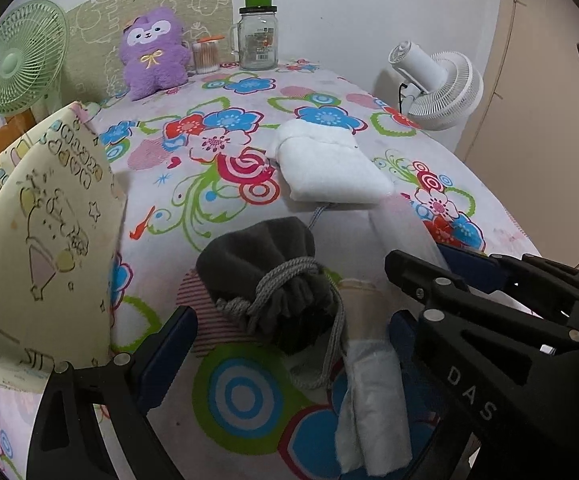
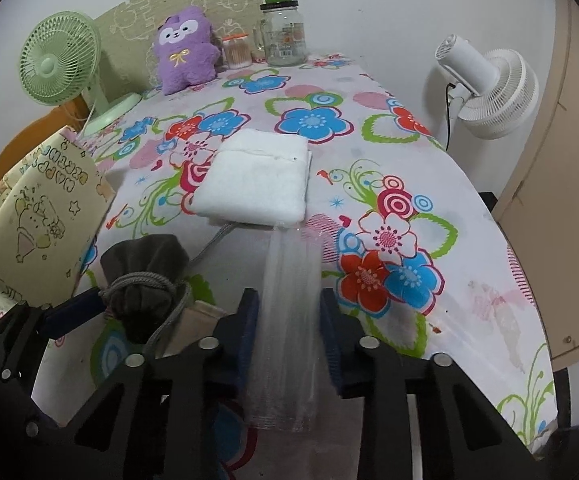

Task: Organize soft objects
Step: 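Grasp the grey drawstring pouch with the left tool while the right tool grasps the clear plastic sleeve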

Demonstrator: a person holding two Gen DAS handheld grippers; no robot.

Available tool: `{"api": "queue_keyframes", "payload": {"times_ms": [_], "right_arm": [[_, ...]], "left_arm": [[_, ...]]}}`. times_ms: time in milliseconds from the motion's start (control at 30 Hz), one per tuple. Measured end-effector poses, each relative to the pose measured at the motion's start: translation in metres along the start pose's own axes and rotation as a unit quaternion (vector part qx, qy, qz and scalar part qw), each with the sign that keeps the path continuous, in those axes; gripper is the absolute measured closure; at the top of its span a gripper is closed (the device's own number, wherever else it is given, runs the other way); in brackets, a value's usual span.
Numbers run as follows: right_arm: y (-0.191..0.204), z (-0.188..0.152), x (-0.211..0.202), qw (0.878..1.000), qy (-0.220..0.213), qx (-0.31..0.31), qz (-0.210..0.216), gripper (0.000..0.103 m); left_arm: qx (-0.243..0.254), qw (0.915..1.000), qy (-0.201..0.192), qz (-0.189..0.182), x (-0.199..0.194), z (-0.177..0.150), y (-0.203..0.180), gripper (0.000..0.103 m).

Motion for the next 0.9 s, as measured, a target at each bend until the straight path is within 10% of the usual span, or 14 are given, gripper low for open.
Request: {"api": "queue_keyframes", "payload": {"times_ms": [300,600,900], "right_arm": [[-0.007,0.014,-0.007,1.0,-0.015,0.004,0.001,0.08],[-0.008,0.019,-0.002,1.0,-0.012,0.002,0.008,0.085],[-0.007,0.018,-0.003,1.0,-0.014,0.003,0.006,0.086]], "left_arm": [[-0.007,0.9998,-0.014,0.008,-0.001,0.018,0.0,0.005],[-0.017,0.9998,-0.006,0.009,0.009,0.024,0.007,0.044],[-0.021,0.9997,-0.013,0.007,0.007,0.023,0.01,0.057]]}}
Point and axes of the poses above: each gripper's, at about its wrist camera, not at the fingertips, and x roughly the way its jaws point, y to its left, z to its top, the point moved 6 cm from there along x, roughly the way its jaws point, and after that the axes turned 13 degrees about y, right-handed, at the moved point
